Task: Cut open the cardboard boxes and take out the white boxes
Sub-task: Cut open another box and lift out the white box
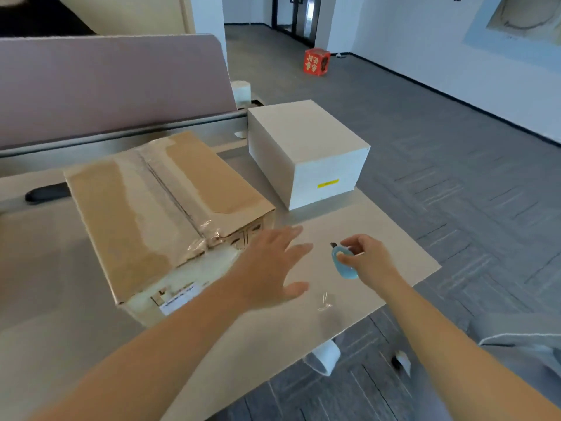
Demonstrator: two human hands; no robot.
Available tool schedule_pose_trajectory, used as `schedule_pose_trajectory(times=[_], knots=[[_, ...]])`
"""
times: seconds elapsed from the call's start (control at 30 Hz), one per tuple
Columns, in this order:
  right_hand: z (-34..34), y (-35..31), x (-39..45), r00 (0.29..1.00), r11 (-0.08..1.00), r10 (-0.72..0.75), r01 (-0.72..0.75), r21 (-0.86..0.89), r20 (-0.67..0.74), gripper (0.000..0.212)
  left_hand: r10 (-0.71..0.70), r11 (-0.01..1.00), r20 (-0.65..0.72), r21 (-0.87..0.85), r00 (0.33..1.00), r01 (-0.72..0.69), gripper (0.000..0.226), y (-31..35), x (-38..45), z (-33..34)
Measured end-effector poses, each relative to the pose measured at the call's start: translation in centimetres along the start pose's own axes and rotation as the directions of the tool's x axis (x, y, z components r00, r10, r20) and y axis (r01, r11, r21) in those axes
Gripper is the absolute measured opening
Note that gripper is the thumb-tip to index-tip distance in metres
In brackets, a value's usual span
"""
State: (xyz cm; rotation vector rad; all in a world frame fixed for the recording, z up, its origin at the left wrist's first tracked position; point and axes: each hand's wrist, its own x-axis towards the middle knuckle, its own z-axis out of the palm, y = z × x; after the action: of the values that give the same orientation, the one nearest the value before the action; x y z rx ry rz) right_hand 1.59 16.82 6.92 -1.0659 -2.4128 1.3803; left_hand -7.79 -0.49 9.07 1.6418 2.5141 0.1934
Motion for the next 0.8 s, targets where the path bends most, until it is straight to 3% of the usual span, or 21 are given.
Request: schedule_pose_trajectory(times=[0.13, 0.27, 0.37, 0.67, 0.8], knots=[[1.0, 3.7, 1.6, 0.988, 0.992, -0.012, 0.031, -0.12, 0.155, 0.013, -0.136, 0.988, 0.172, -0.047, 0.976, 0.146, 0.066, 2.4, -0.5, 4.5], [3.6, 6.6, 1.8, 0.945, 0.978, 0.045, 0.026, -0.209, 0.324, 0.024, -0.298, 0.94, 0.348, -0.055, 0.889, 0.336, 0.065, 2.4, -2.3, 7.9], [4.6, 8.0, 1.6, 0.927, 0.954, 0.059, 0.056, -0.294, 0.37, 0.026, -0.346, 0.919, 0.409, -0.032, 0.845, 0.392, 0.067, 2.3, -3.2, 8.9], [3.7, 7.2, 2.0, 0.927, 0.848, -0.128, 0.286, -0.447, 0.352, 0.04, -0.402, 0.906, 0.349, 0.02, 0.846, 0.423, 0.07, 2.5, -3.3, 8.4], [2.6, 3.9, 2.2, 0.845, 0.583, -0.262, 0.524, -0.621, 0.466, 0.05, -0.423, 0.904, 0.248, 0.05, 0.872, 0.424, 0.068, 2.5, -3.9, 5.4]])
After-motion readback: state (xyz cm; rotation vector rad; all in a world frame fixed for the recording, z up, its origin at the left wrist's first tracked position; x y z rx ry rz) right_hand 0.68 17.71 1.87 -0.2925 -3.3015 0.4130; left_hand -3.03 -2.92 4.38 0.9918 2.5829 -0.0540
